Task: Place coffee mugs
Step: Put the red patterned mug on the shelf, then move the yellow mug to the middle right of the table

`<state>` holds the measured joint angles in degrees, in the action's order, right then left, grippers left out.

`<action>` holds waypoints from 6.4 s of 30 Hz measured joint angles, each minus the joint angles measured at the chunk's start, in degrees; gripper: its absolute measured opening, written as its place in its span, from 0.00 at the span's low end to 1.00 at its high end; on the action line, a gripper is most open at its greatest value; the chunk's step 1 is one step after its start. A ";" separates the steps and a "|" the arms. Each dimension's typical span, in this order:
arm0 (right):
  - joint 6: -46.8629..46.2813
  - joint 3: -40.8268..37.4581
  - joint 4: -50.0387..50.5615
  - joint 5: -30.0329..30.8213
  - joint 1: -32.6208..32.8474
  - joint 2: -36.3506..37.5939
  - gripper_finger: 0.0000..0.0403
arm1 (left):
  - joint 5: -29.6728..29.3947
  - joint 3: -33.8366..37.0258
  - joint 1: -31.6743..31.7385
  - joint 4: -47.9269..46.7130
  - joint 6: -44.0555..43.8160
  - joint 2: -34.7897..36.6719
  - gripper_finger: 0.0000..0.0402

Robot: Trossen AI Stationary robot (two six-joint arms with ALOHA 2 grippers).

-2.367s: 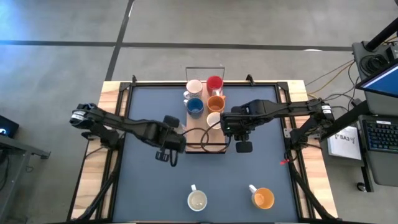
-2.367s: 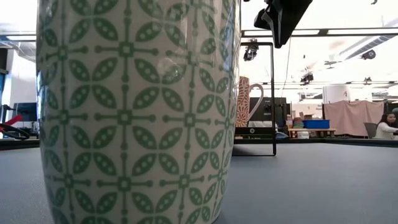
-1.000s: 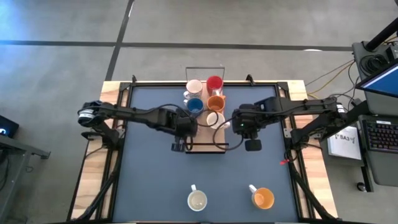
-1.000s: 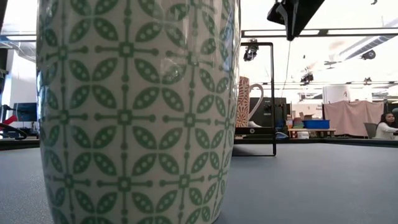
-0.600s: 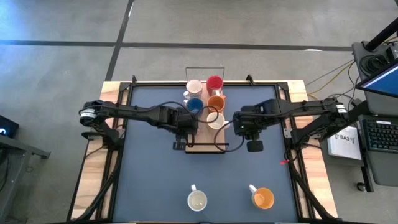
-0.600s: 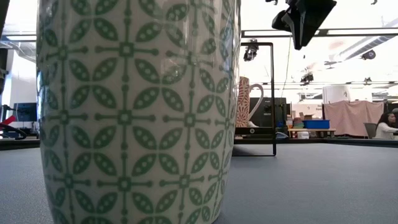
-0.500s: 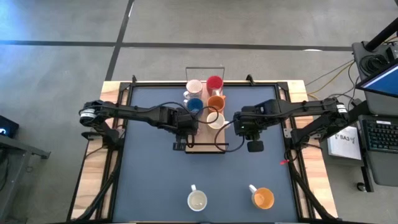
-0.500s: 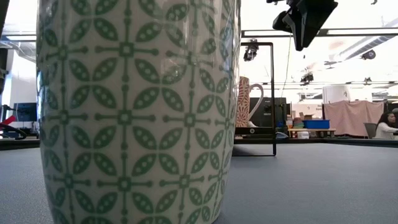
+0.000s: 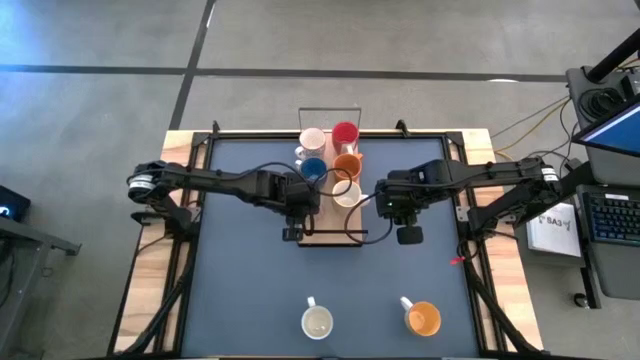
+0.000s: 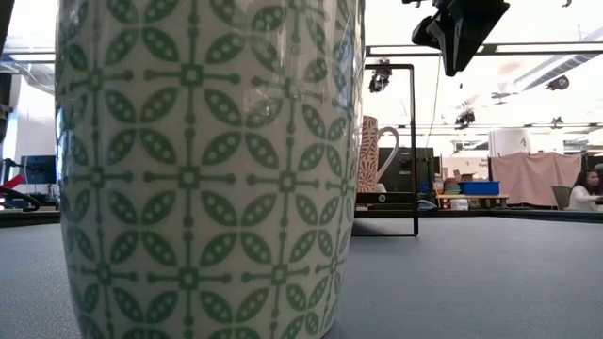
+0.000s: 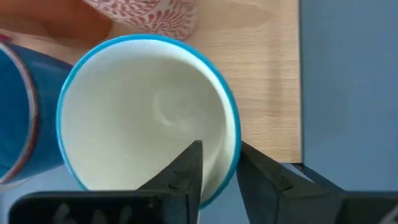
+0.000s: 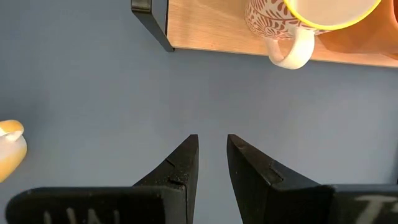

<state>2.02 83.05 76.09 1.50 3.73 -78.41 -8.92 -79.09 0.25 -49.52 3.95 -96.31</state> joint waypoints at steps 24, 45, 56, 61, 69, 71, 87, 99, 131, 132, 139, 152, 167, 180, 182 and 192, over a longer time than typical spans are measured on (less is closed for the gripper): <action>-0.55 0.01 -0.09 -0.01 0.00 0.00 0.18 | -3.95 0.00 0.02 3.16 -0.37 -0.02 0.25; -0.55 0.02 -0.11 0.00 0.00 0.00 0.18 | -0.99 0.00 0.13 8.33 1.45 -0.04 0.25; -0.55 0.00 -0.13 0.00 0.00 0.00 0.18 | -0.89 0.00 0.51 11.36 3.32 -0.04 0.25; -0.55 0.00 -0.15 0.00 0.00 0.00 0.18 | -0.88 0.00 0.70 12.72 3.32 0.05 0.25; -3.35 0.00 0.13 -0.07 0.00 0.00 0.18 | -0.94 -8.01 0.53 4.53 2.63 0.85 0.25; -5.38 0.00 1.49 -0.10 0.05 0.12 0.18 | -0.94 -10.20 0.38 0.89 1.62 0.85 0.25; -32.83 -16.80 -5.53 -0.67 14.15 12.82 0.18 | -3.03 -13.10 -6.67 -12.28 -15.54 6.13 0.25; -45.26 -21.24 -22.41 -2.82 35.57 11.35 0.18 | -10.59 -13.05 -22.10 -13.62 -38.13 6.45 0.25; -49.03 -4.53 -17.53 -1.41 54.89 -16.98 0.18 | -16.24 -13.03 -32.52 -10.36 -54.13 6.40 0.25; -48.81 -4.49 -17.46 -1.41 54.88 -17.35 0.18 | -16.24 -13.03 -32.52 -10.40 -54.05 6.40 0.25; -49.06 -4.42 -17.71 -1.90 53.93 -18.33 0.07 | -16.24 -13.03 -32.52 -10.43 -54.01 6.40 0.25; -63.84 -4.48 -14.64 0.17 39.21 -15.04 0.03 | -16.09 -13.03 -32.52 -10.32 -53.72 6.40 0.25; -51.95 -4.56 -7.97 0.48 16.09 -15.06 0.04 | -16.01 -12.50 -33.66 -10.28 -50.52 6.40 0.25; -41.68 -5.49 -8.98 2.75 12.50 -15.40 0.04 | -15.85 -9.90 -36.00 -10.02 -51.05 6.36 0.25; -41.59 -6.26 -9.30 3.70 12.50 -15.34 0.04 | -15.87 -9.65 -36.11 -9.58 -51.15 6.36 0.25; -41.83 -8.12 -9.36 3.06 12.51 -13.64 0.04 | -15.63 -9.27 -36.11 -9.10 -51.46 6.36 0.25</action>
<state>-39.81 74.93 66.74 4.56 16.24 -92.06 -24.55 -88.36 -35.86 -58.62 -47.51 -89.95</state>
